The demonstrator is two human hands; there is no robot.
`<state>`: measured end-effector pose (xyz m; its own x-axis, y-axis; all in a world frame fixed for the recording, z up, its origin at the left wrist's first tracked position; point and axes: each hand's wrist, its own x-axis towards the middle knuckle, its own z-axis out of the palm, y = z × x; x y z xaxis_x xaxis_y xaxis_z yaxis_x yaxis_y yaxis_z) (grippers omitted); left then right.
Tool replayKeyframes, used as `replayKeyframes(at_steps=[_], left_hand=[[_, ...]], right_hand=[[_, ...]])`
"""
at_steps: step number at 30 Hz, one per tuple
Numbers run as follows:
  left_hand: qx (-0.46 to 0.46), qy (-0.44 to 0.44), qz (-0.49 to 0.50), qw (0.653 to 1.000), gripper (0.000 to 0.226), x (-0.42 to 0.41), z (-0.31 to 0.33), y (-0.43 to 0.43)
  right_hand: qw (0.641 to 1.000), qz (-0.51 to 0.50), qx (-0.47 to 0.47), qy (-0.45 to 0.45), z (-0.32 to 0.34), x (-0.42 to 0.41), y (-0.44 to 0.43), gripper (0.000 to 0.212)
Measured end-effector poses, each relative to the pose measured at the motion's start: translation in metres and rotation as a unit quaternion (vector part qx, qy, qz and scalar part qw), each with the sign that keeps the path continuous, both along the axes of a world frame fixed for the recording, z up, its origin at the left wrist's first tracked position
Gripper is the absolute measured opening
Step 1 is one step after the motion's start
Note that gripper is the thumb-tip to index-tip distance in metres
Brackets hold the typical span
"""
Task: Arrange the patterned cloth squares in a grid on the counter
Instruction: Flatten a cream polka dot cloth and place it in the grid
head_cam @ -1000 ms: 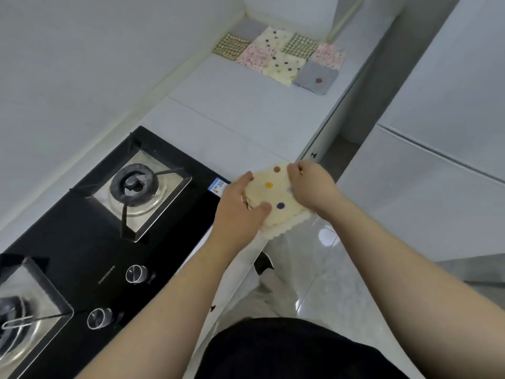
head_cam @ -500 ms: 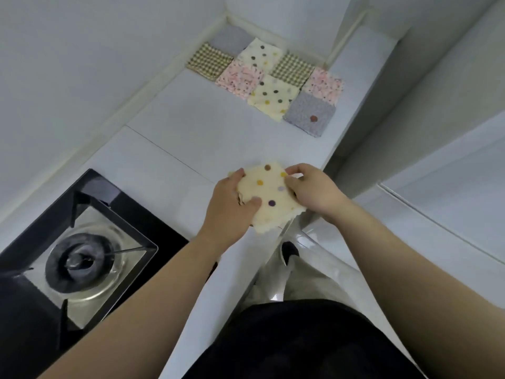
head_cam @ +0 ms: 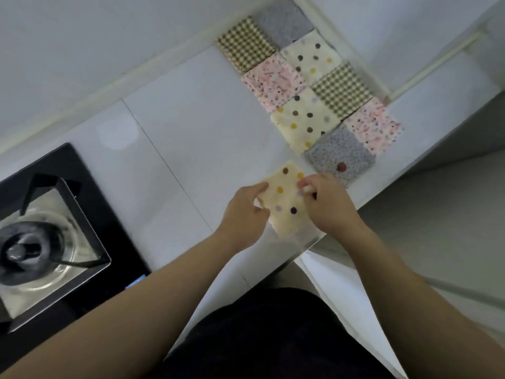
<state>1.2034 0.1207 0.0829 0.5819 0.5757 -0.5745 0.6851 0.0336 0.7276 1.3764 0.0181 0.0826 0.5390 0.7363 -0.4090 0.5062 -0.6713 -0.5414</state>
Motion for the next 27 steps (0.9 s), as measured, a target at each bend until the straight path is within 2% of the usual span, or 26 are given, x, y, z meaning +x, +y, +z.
replayKeyframes(at_steps=[7,11,16,22,27], left_hand=[[0.0,0.046,-0.024,0.999,0.057,0.035,-0.017,0.005],[0.01,0.063,-0.043,0.997,0.054,0.039,-0.022,0.01],[0.031,0.082,-0.103,0.991,0.053,0.041,-0.021,0.012],[0.095,0.125,-0.171,0.973,0.056,0.036,-0.017,0.014],[0.186,0.149,-0.252,0.938,0.066,0.032,-0.009,0.015]], right_hand=[[0.995,0.045,0.015,-0.092,-0.02,0.019,0.001,0.033],[0.986,0.077,0.027,-0.145,-0.031,0.016,-0.003,0.029],[0.981,0.067,0.017,-0.179,-0.037,0.021,-0.007,0.021],[0.969,0.076,0.007,-0.236,-0.038,0.023,-0.006,0.018],[0.96,0.066,-0.009,-0.271,-0.038,0.02,-0.007,0.013]])
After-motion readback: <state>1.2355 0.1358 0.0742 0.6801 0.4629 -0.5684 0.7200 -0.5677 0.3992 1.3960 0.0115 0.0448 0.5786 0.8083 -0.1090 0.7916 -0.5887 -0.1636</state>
